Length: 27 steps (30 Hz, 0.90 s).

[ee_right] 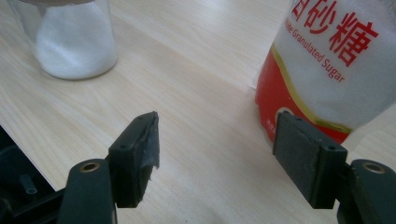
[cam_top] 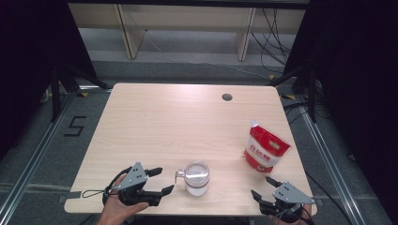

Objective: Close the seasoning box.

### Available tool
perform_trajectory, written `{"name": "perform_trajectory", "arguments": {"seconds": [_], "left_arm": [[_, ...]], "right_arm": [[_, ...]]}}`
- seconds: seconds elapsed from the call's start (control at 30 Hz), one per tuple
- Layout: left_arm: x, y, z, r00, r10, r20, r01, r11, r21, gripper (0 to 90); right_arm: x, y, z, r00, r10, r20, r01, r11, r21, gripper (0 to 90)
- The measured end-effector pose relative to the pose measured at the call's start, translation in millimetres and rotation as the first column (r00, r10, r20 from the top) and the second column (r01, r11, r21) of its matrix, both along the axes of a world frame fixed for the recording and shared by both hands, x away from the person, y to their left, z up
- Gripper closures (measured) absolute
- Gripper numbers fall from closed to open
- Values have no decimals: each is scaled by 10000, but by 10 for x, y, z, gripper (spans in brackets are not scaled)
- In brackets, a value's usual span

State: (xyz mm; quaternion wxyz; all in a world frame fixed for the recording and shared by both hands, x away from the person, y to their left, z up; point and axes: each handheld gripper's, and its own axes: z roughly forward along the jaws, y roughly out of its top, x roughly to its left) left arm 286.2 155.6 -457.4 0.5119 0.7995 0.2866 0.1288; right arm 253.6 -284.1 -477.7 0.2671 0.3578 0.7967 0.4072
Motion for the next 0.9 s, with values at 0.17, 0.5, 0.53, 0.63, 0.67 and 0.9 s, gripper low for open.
{"name": "perform_trajectory", "arguments": {"seconds": [0.17,0.5,0.53,0.63,0.67,0.9], "left_arm": [[-22,14,-68,9999,-103,102,100,9993,350,200],[-47,71,-155,9991,297,-301,-290,9993,226,178],[-47,79,-158,9992,306,-263,-298,9992,284,177],[-63,83,-163,9987,415,-296,-408,9988,254,178],[-64,95,-162,9991,338,-247,-329,9989,348,179],[-113,108,-196,9993,155,-338,-143,9993,343,174]], "right_arm": [[15,-1,-8,9997,161,196,-156,9997,-207,328],[13,8,-13,9998,109,152,-106,9998,-188,321],[13,9,-12,9999,104,135,-102,9998,-174,321],[13,9,-14,9999,99,137,-97,9998,-174,320],[15,9,-15,9998,115,138,-113,9998,-178,321],[17,18,-18,9998,165,57,-164,9998,-125,318]]}}
